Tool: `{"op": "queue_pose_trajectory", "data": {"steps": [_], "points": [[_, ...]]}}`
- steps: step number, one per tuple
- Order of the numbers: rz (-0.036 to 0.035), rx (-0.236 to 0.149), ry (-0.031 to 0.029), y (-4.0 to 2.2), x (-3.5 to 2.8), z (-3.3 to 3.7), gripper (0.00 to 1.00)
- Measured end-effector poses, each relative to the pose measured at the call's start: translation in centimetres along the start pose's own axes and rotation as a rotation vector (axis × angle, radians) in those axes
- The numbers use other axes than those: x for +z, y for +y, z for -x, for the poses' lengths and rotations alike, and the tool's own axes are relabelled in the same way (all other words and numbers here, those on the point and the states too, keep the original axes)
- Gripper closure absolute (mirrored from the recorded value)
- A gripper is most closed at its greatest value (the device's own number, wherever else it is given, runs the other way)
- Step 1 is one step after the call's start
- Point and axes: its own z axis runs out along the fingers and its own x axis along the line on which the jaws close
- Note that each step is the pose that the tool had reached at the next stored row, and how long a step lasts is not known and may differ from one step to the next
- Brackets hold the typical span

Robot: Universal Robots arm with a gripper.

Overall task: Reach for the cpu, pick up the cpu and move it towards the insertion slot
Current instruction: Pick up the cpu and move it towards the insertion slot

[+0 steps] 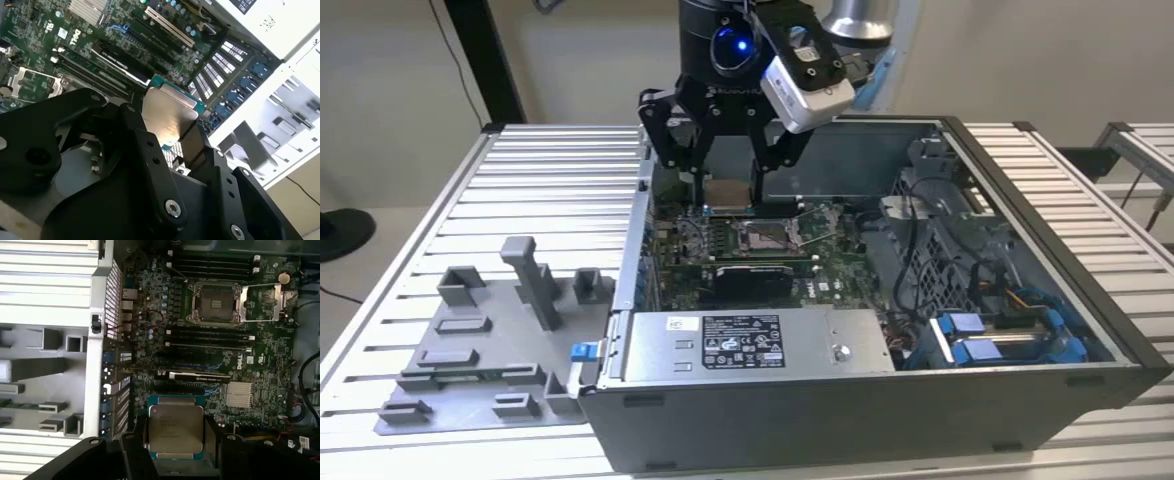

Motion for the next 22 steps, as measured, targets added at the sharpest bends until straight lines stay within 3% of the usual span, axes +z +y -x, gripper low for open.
{"op": "queue_pose_trajectory", "data": {"steps": [11, 22], "points": [[0.0001, 0.0, 0.0, -0.1, -0.06, 3.12, 1.0], [0.0001, 0.0, -0.0001, -0.19, -0.12, 5.73, 1.0]]}}
